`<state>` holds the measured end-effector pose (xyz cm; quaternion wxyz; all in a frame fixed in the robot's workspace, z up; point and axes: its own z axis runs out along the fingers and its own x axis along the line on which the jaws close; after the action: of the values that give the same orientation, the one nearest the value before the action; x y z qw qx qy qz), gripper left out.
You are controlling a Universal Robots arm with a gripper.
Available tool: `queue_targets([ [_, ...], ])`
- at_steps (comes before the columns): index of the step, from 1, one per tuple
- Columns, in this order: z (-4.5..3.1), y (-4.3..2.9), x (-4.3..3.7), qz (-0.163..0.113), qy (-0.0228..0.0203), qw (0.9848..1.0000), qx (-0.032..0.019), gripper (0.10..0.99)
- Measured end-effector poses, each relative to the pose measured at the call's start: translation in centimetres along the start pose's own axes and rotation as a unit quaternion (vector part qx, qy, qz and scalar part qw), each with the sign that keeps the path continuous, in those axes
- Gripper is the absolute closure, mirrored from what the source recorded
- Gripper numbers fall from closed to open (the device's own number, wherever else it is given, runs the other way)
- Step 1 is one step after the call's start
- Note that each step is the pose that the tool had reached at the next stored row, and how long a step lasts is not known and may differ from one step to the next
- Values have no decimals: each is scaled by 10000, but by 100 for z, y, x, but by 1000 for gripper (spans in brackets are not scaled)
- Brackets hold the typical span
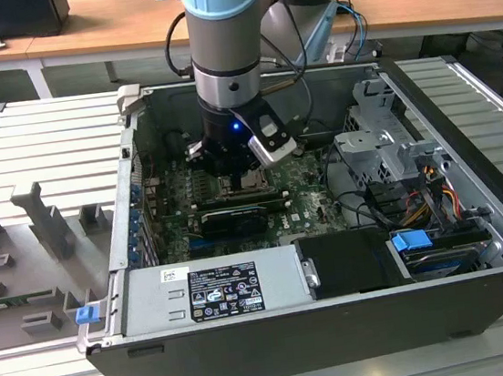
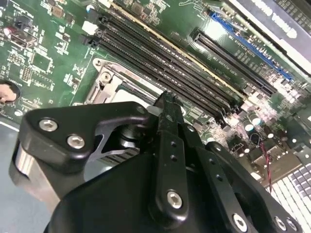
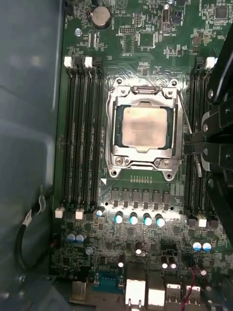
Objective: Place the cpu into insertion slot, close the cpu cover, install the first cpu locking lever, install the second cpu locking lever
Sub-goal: 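Install the second cpu locking lever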
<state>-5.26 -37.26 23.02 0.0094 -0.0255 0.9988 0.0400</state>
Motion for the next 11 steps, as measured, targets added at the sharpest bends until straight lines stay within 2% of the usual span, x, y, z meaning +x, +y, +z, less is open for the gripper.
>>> queue_targets([
  [5,83,-7,2,1,0,10000,0,980],
  [11,133,-10,8,1,0,10000,0,980],
])
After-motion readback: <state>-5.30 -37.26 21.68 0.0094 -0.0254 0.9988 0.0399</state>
